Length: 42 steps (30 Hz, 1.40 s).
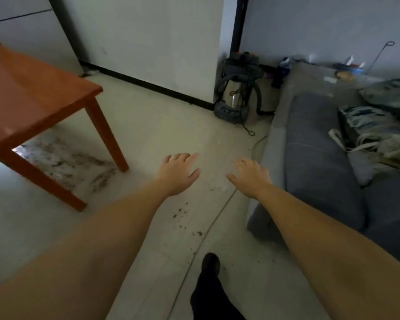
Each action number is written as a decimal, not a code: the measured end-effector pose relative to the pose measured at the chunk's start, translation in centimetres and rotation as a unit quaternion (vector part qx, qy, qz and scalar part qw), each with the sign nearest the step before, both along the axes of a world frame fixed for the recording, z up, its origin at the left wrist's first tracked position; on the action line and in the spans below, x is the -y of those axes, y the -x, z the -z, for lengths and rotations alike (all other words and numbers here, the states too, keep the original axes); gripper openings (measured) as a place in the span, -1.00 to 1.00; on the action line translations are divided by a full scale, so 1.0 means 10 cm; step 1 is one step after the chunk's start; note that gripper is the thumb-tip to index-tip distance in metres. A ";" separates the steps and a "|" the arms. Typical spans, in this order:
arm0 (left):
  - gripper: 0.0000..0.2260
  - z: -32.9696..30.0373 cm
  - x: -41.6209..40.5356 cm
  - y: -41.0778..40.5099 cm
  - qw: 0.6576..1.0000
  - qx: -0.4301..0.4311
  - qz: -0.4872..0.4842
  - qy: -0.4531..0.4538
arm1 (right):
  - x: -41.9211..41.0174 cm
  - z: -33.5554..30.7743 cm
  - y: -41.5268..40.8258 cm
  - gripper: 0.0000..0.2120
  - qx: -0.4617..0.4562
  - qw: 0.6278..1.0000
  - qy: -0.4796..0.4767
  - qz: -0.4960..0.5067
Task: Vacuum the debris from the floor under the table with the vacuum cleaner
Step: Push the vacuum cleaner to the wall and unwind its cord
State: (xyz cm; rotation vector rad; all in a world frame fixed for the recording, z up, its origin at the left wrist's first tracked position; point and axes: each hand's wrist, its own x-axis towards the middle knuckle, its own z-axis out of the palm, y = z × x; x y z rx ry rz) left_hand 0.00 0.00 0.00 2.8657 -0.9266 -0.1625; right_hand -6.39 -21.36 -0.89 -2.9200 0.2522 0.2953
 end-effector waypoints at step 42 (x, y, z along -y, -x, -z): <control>-0.53 -0.04 3.80 -8.60 0.991 0.001 0.126 0.035 | 3.75 -0.17 -7.99 -0.41 0.021 0.991 0.002 0.133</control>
